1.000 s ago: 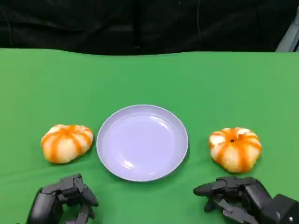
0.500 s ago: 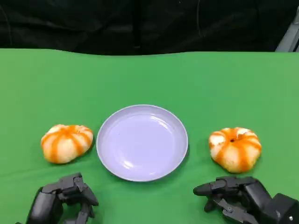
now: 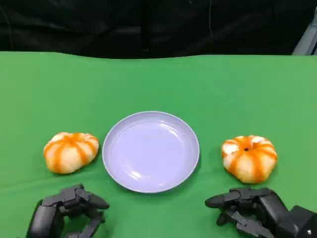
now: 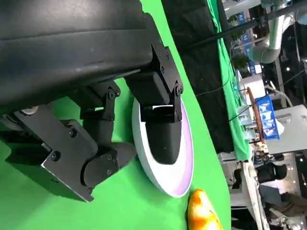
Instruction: Grasp the bread from the table and place it into the plate.
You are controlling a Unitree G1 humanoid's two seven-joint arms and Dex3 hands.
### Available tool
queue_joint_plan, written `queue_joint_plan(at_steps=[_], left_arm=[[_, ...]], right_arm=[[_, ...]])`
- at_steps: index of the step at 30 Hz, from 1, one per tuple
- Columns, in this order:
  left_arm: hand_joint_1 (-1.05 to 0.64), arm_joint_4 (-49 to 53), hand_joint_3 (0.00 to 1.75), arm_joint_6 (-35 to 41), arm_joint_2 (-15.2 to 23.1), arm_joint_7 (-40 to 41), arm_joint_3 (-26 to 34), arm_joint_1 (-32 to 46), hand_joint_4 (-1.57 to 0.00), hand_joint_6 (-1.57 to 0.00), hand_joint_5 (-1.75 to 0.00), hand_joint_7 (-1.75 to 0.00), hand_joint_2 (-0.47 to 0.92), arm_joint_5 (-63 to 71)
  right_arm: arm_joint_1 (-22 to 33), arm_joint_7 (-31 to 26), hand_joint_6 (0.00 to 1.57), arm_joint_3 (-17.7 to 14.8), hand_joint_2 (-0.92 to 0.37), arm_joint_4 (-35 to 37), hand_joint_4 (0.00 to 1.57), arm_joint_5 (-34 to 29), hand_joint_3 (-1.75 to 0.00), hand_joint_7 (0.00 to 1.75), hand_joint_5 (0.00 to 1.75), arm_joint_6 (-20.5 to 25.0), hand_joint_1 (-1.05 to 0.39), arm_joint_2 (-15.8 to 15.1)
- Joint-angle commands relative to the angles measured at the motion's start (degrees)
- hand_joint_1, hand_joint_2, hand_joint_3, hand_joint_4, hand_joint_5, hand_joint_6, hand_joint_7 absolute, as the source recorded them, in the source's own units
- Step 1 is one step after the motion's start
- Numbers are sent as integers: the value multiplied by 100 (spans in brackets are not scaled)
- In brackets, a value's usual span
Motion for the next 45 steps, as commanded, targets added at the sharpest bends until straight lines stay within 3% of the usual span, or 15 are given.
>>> queue_joint_plan(at_steps=[1,3,8,10,15,21,31,39,45], left_arm=[[-11,-7,18,69,33,-167,65,-55,-89,-105,-54,-8,89,-222],[-13,-10,11,76,27,-228,77,-61,-92,-101,-36,-2,91,-283],[-21,-108,7,143,28,-330,85,-46,-88,-85,-16,0,92,-394],[-24,-149,7,168,37,-316,88,-38,-86,-82,-13,0,92,-378],[-46,-278,14,205,197,-265,17,-5,-68,-52,-1,0,92,-148],[-61,-343,22,71,303,-188,78,-75,-59,-30,0,0,92,-124],[-70,-238,32,-311,671,454,248,-400,-49,-30,0,-1,92,337],[-72,-103,32,-484,869,928,227,-584,-45,-40,0,-4,92,718],[-77,-391,31,-148,1469,2928,-43,-680,-45,-50,0,-6,92,2947]], right_arm=[[13,20,122,-34,-92,130,81,-1,-37,8,112,10,-8,-57],[0,30,122,-40,-92,167,81,8,-37,8,112,-27,-8,-58],[-9,14,123,-40,-92,172,81,-4,-37,8,112,-11,-9,-53],[-11,7,123,-39,-92,169,81,-11,-37,8,112,-6,-9,-56],[-15,56,123,-52,-92,193,82,37,-38,8,114,-27,-9,-53],[-14,40,123,-49,-92,199,81,21,-38,8,115,-36,-9,-56],[15,64,122,-44,-92,173,80,34,-39,8,117,10,-8,-59],[16,54,123,-42,-92,159,81,32,-39,8,117,34,-7,-52],[13,21,122,-32,-92,156,80,6,-39,8,117,42,-8,-48]])
